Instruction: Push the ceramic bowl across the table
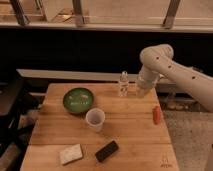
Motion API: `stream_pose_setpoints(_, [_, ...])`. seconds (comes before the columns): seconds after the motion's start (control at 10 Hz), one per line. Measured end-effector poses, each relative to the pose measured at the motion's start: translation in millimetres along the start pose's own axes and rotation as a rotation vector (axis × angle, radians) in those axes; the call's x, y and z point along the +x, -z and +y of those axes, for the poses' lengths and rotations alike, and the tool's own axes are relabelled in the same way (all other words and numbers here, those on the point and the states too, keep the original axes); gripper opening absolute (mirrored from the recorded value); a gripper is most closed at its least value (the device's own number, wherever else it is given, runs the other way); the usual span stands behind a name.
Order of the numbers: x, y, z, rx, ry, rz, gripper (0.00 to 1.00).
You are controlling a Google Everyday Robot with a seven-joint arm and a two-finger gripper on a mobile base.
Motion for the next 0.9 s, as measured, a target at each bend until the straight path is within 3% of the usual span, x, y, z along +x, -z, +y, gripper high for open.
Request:
stream_pose_setpoints(0.2, [-21, 0, 23, -0.046, 0.012, -0.044, 0.0])
stream_pose_setpoints(0.4, [-34, -8, 57, -0.099, 0.046, -0.062, 0.0])
stream_pose_setpoints(0.8, [-28, -46, 124, -0.169, 0.134, -0.013, 0.0])
stream_pose_setpoints(0.9, [-29, -45, 123, -0.169, 0.133, -0.015, 0.0])
